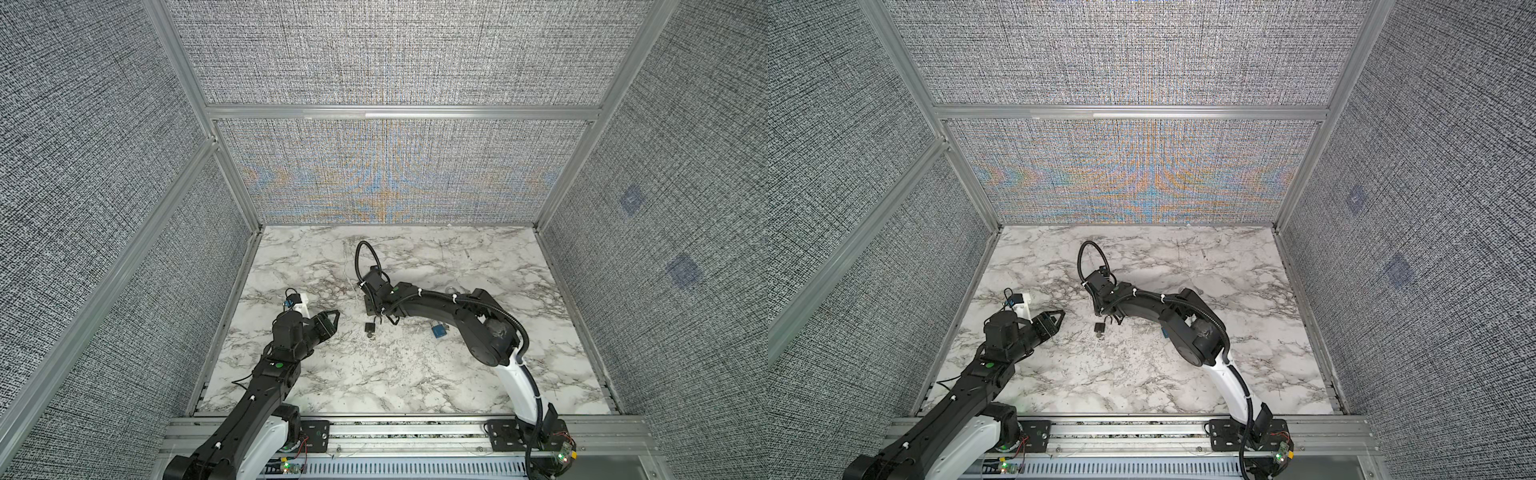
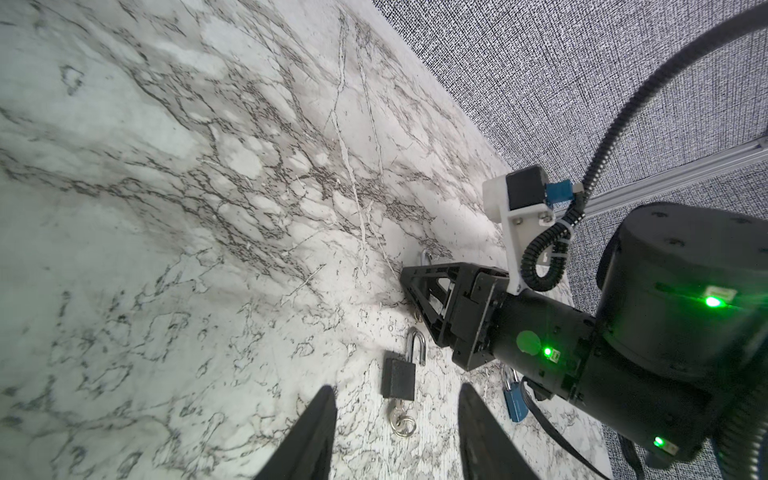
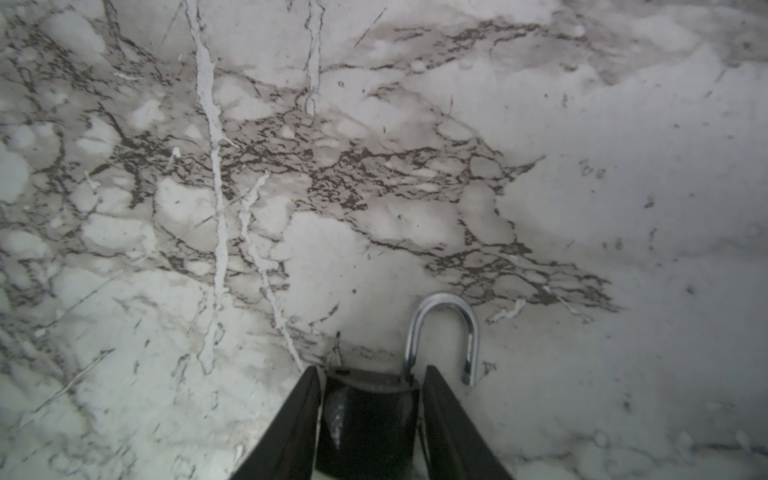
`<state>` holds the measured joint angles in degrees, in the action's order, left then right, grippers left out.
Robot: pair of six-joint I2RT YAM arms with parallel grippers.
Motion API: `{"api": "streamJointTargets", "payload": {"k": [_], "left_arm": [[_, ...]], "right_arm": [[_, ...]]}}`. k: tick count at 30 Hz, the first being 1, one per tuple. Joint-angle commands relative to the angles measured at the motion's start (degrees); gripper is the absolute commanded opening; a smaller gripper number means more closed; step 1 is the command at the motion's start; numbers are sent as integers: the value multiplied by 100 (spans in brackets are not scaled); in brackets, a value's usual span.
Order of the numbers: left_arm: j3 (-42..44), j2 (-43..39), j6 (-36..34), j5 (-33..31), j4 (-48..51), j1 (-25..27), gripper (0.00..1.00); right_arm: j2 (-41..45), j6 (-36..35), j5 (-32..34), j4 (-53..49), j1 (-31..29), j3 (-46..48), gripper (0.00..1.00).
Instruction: Lock with the key
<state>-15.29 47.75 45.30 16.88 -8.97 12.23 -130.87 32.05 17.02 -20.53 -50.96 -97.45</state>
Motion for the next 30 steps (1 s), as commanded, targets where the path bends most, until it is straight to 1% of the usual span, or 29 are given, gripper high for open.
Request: {"api": "streamJointTargets", "payload": {"k": [1,9,11,14,19,30], "left_arm": [[4,-44,19,43,-149,-24,50],[5,-64,40,61,-118,-42,50],[7,-88,40,61,-97,-45,50],[-7,-129,25,66,-41,-63,50],[5,-187,18,45,9,-65,50],[9,-179,26,52,-11,-98,50]], "right_arm": [[-162,9,-23,-672,-3,-133,40],[-337,11,3,-966,-10,-376,39],[-345,1,26,-1003,-9,-397,36],[-321,7,59,-1060,-20,-406,35],[-221,-5,105,-1128,-53,-371,40],[-144,6,83,-1189,-92,-302,41]]}}
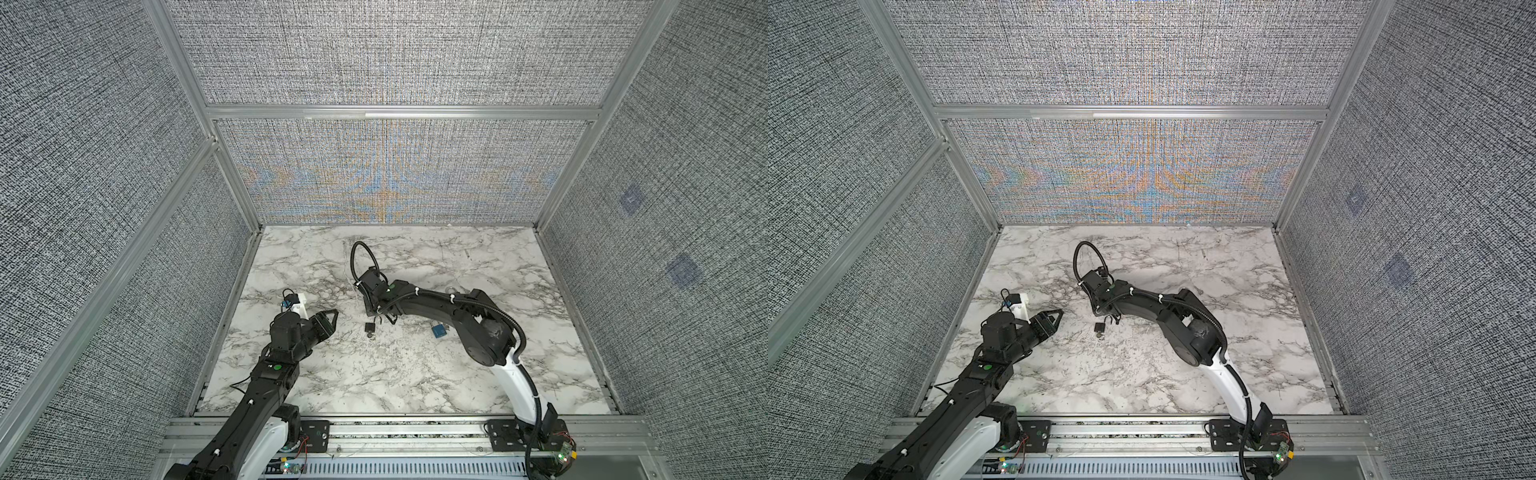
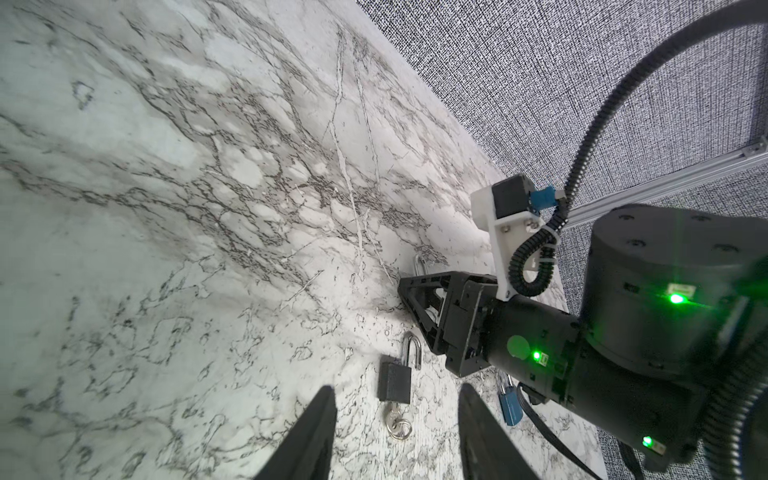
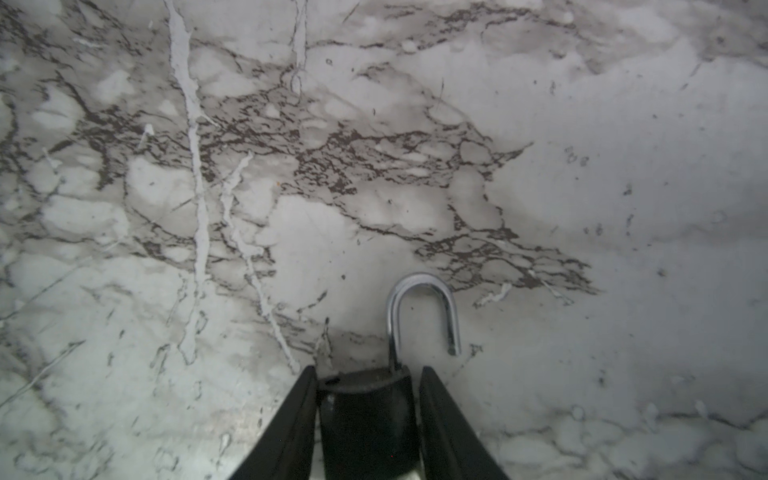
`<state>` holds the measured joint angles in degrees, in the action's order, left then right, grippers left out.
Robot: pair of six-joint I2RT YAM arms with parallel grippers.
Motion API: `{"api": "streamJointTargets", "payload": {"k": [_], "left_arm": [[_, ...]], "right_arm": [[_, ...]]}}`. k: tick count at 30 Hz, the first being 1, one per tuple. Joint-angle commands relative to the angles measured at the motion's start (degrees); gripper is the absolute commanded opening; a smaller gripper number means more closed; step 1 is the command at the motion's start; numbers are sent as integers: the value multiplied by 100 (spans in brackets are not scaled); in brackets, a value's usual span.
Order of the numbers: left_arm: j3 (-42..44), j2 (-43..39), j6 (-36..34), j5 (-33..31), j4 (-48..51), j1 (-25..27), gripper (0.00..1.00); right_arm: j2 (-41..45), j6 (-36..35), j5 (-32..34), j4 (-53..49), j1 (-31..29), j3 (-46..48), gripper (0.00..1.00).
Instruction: Lock with the key
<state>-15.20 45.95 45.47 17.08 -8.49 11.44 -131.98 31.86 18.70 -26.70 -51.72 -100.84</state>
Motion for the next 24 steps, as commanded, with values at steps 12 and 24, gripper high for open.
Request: {"api": "streamJointTargets", "payload": {"k": [12,24], "left_arm": [[6,-33,-12,52,-8,-35,50],[-373,299,-350,291,343,-38,45]], "right_arm": [[-5,-23,-185,-500,-20,132,23],[863,-142,-226,-26,-21,857,17]]}}
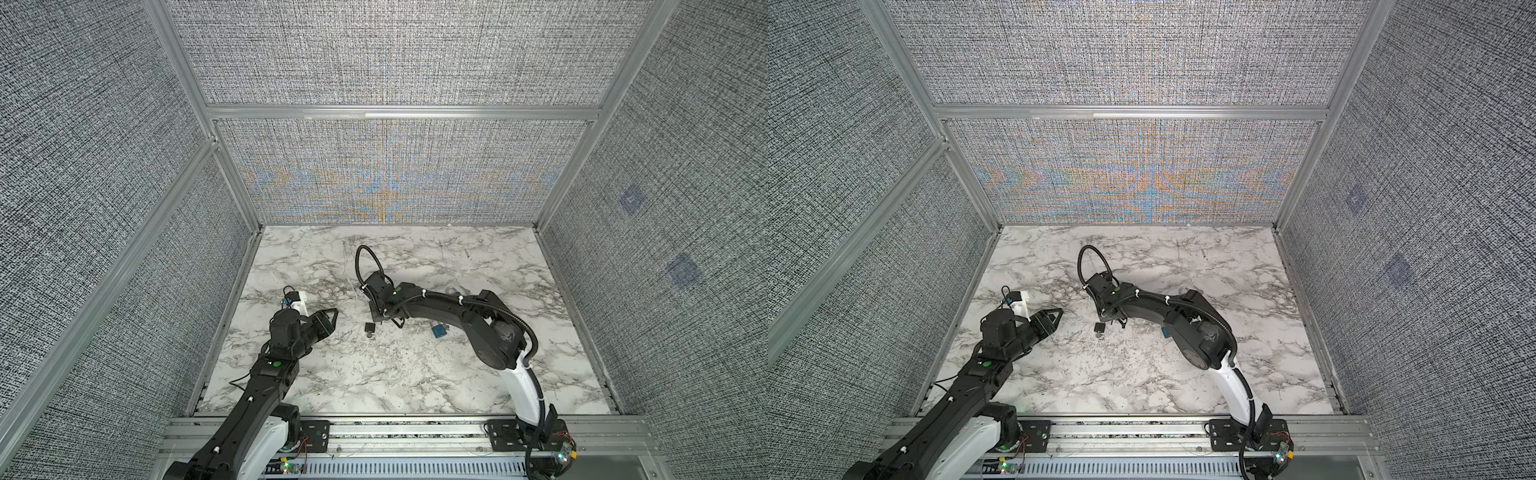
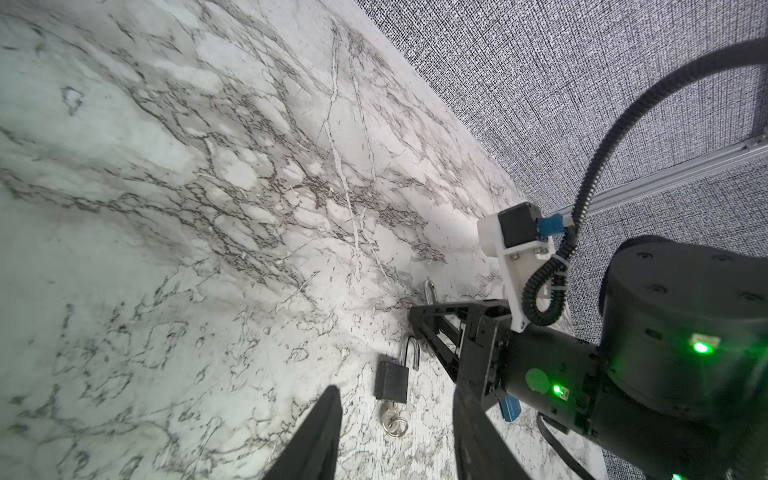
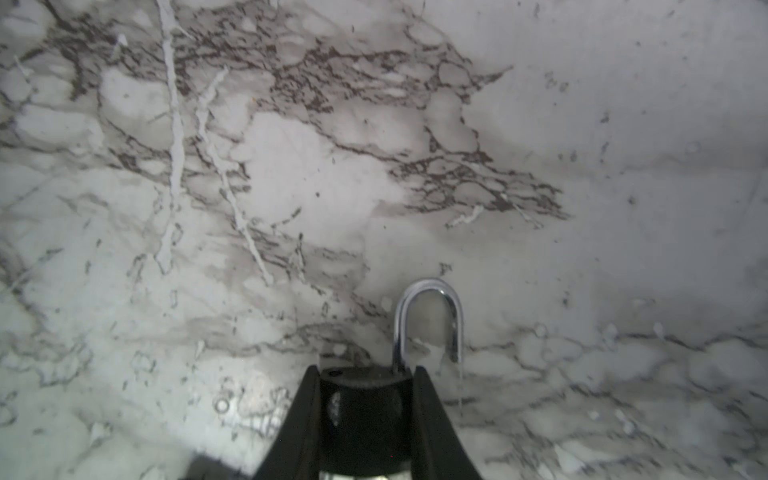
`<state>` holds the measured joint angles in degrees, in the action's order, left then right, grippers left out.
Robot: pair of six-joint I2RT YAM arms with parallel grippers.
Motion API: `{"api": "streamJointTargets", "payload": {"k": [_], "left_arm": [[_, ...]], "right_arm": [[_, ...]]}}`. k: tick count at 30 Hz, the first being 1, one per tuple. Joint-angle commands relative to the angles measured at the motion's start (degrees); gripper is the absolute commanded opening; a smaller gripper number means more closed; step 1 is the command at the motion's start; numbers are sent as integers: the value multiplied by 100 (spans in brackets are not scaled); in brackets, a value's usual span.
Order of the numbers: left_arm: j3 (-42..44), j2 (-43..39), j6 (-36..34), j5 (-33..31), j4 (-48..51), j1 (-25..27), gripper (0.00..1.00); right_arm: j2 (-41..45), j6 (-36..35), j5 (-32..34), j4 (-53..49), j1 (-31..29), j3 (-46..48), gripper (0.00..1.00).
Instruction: Lock with the key
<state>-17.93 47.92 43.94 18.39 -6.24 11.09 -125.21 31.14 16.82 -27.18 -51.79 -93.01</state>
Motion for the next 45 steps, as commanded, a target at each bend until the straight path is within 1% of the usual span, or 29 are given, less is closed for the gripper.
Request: {"api": "streamJointTargets", "payload": {"k": [1,3,9,13,16,20,23,28,39,45], "left_arm": [[-137,180,-245,200,140,-4,45],[-205,355,-332,293,140,-9,43],[-408,888,-562,1012,-34,-4,42],[-423,1338,-424,1724,-591,-9,43],[-404,1630,-339,2050,-925,5,42],[-326,1754,-196,2431,-1442,38,42],[-374,1878,-193,2521,-1498,80,42],[-431,2235,-79,2853,-1895,287,42],[-639,2855,79,2924,-2385,668,41],[-703,3109,106,2929,-2495,754,39]], "right_arm": [[266,-92,-70,40,-14,127,17],[448,-136,-147,110,-13,255,16],[1005,-238,-410,315,-40,715,16],[1338,-345,-538,354,-131,965,16],[1494,-473,-664,263,-223,1036,16],[1705,-587,-659,144,-377,1144,16],[1846,-635,-697,73,-494,1202,16],[1981,-660,-686,-31,-664,1205,15],[2018,-653,-698,-79,-822,1182,13],[2027,-662,-698,-77,-846,1189,13]]}}
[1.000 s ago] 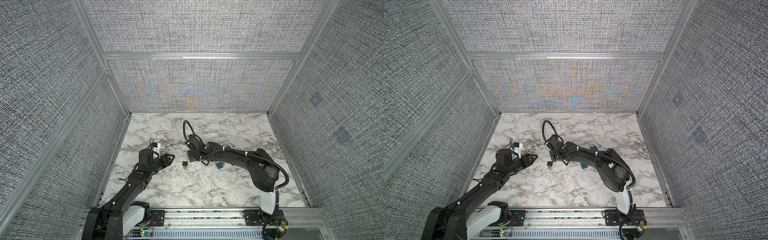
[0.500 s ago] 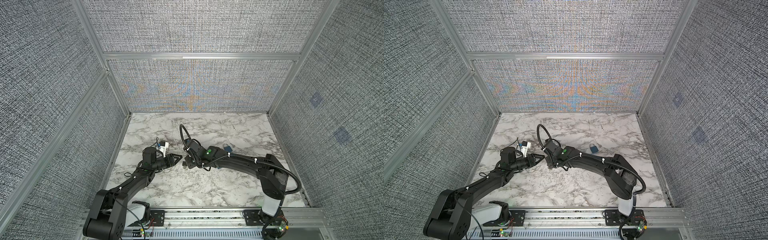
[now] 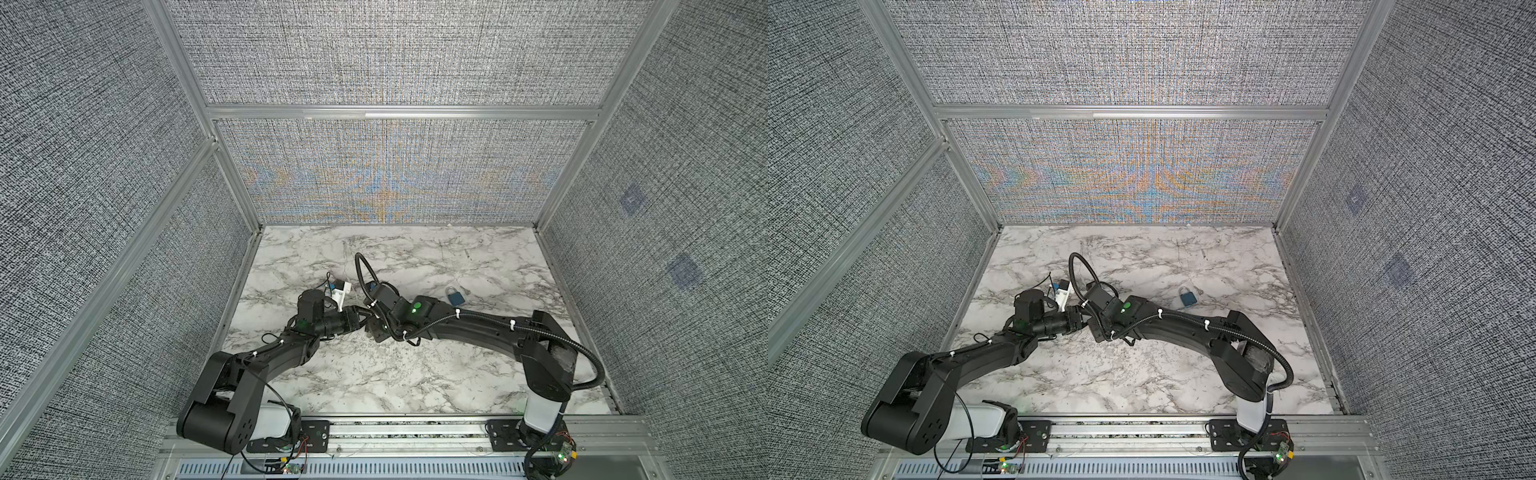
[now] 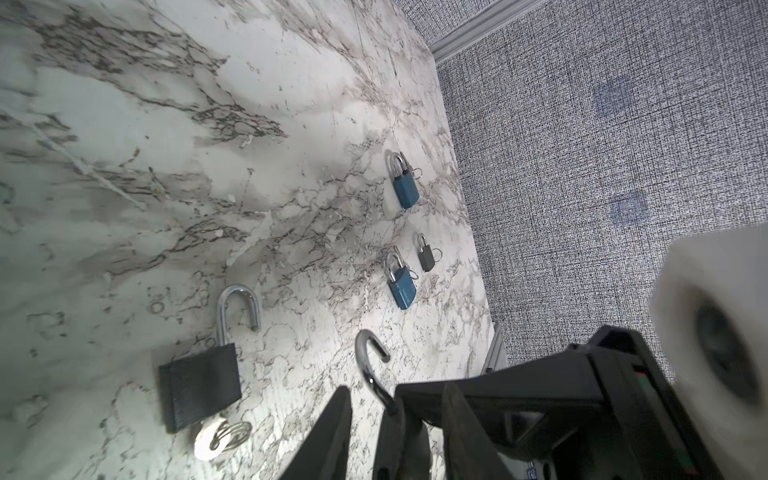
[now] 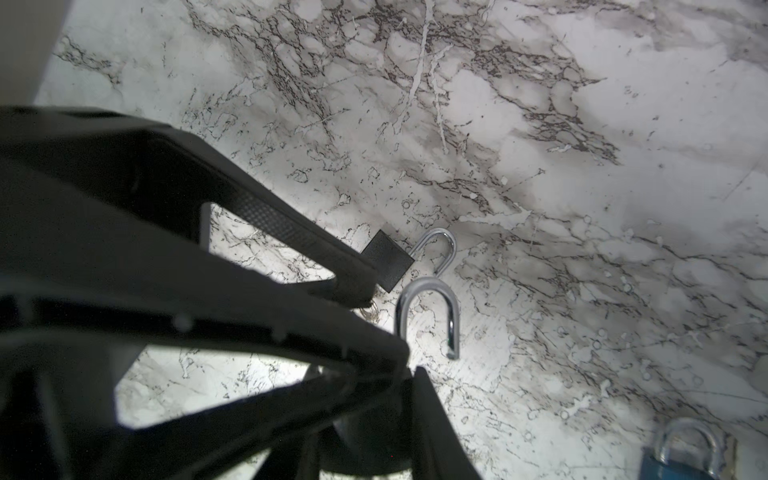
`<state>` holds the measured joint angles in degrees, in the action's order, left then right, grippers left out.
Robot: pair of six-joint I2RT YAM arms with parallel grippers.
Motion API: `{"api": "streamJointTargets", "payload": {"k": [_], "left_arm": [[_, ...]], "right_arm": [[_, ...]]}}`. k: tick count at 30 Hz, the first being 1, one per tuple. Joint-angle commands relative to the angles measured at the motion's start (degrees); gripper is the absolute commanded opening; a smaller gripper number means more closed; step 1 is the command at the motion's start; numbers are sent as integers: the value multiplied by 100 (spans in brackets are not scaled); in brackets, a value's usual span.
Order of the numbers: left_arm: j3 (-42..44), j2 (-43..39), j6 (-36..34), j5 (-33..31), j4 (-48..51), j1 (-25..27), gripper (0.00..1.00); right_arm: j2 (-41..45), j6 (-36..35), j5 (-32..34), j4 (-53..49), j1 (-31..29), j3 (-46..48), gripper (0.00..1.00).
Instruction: Lock with the key
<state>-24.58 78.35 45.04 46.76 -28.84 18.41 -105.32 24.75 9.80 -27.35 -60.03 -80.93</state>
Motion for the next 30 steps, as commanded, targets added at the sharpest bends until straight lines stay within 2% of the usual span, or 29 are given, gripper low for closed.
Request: {"api": "streamJointTargets", "payload": {"k": [1,22,26,30], "left_arm": [[-38,105,-4,96,-244,30,39],[-196,663,163,103,-640,294,28],[-205,764,198,140,-736,310,24],[-238,838,216,155,-778,329,14]], "right_arm": [[35,-21,11,-57,-26,-20,13],[24,-141,-11,-64,-45,-133,12],[27,-161,-13,-77,-44,-148,11],[34,-178,-16,-74,-42,-163,11]]}}
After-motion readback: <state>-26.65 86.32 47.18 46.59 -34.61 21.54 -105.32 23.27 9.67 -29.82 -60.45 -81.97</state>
